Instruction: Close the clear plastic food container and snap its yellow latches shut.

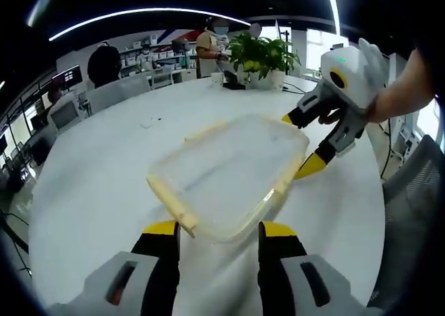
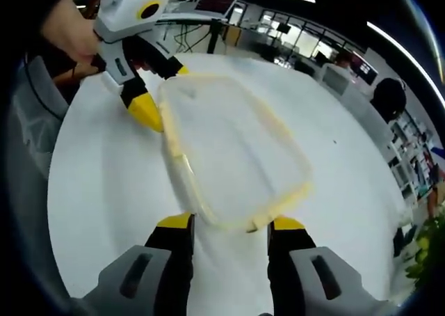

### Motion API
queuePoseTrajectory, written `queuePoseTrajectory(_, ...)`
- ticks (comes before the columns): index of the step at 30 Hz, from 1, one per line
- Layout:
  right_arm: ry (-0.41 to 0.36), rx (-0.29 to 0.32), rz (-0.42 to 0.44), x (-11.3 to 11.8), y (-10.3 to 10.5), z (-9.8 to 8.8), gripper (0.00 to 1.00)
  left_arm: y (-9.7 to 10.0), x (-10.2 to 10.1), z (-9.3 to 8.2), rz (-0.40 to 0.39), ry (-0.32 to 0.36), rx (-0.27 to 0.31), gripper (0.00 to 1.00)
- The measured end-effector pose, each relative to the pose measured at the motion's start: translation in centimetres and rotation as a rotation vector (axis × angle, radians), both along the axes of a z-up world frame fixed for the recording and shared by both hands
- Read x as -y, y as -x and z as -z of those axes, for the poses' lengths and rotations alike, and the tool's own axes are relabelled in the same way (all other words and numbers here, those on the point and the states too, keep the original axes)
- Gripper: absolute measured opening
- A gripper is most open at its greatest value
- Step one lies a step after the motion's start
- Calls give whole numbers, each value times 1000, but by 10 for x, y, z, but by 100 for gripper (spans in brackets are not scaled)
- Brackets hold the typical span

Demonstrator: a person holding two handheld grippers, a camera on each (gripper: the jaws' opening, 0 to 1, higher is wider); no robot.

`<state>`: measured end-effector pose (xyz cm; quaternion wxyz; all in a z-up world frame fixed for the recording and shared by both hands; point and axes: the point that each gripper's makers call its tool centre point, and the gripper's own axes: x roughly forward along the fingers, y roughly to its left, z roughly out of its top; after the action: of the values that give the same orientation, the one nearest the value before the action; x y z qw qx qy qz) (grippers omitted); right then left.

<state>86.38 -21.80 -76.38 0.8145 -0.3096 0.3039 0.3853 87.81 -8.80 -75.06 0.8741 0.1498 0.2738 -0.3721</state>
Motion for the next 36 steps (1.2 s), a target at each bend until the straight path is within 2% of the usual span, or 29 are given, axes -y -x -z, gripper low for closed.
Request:
queuePoseTrajectory(9, -18, -10, 5, -2, 3, -2, 37, 0, -3, 0, -26, 14, -19, 39)
queuePoseTrajectory(17, -42, -17, 40, 4, 9, -9, 42, 3, -7, -10, -74, 55, -32, 44)
queuePoseTrajectory(25, -105, -17, 110, 11, 22, -30, 47, 31, -18, -29, -81, 56, -11, 46)
queuePoseTrajectory(36, -207, -22, 226, 22, 46, -60, 52, 66, -40, -57, -191, 104, 12, 51)
